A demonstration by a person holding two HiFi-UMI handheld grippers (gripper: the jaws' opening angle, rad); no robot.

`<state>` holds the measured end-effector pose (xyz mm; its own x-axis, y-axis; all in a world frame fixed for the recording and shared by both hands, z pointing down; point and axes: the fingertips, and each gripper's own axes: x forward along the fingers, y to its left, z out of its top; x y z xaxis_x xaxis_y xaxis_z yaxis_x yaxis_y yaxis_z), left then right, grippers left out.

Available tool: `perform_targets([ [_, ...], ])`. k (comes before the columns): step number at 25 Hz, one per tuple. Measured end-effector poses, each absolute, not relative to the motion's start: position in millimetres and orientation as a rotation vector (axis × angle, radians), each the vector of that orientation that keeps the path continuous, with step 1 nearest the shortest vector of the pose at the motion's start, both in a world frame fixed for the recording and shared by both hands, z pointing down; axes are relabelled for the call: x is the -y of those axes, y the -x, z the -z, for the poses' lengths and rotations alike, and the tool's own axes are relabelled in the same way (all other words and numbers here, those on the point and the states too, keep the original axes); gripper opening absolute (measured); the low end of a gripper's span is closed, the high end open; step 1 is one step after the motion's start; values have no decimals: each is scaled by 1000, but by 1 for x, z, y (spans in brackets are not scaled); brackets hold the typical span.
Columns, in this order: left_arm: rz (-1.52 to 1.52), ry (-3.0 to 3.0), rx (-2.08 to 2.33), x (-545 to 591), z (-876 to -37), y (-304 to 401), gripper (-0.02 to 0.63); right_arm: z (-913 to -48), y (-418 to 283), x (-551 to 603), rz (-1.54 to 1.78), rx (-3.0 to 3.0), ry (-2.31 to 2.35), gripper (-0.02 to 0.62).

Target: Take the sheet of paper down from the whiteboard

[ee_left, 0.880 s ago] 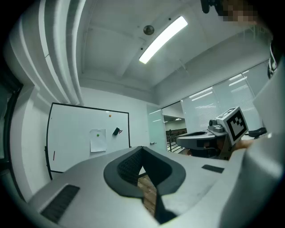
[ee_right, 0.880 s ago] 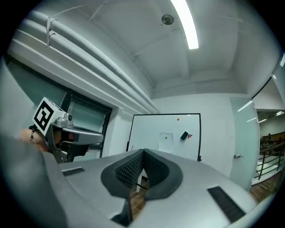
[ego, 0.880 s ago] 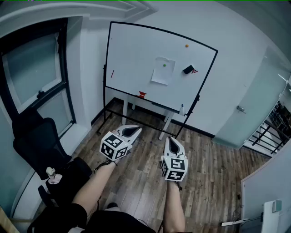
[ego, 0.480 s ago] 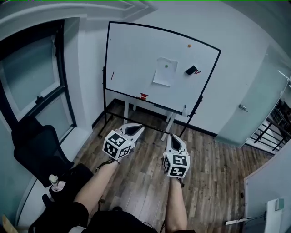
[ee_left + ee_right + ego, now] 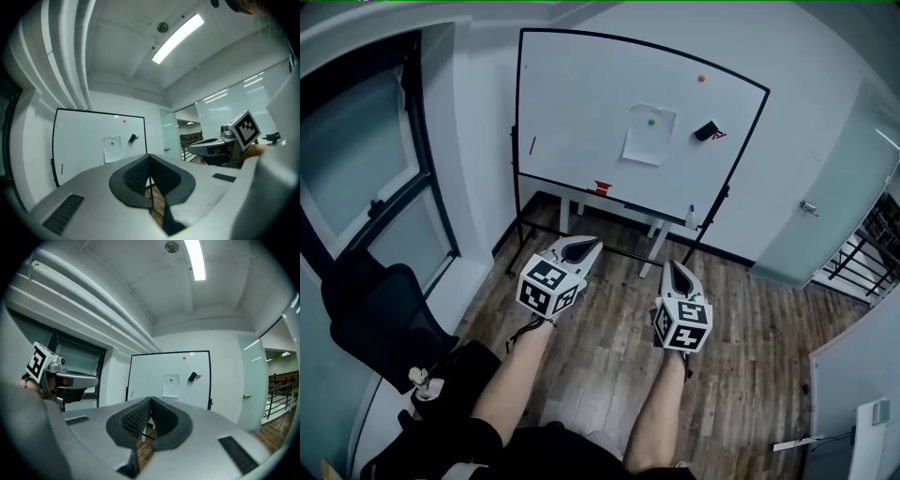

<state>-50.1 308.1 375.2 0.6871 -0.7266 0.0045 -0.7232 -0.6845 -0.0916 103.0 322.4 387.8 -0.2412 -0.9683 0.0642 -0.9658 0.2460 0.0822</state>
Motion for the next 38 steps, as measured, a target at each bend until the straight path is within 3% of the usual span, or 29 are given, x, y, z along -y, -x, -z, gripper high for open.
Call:
perform_targets([
  [13,15,2811,-1393,-229,-403,61,20,-411,-108,-234,-65,2453,-1824,23],
  [38,43,2705,-1493,-32,-386,-21,20,-396,-177,-25,-8,2589,-1669,23],
])
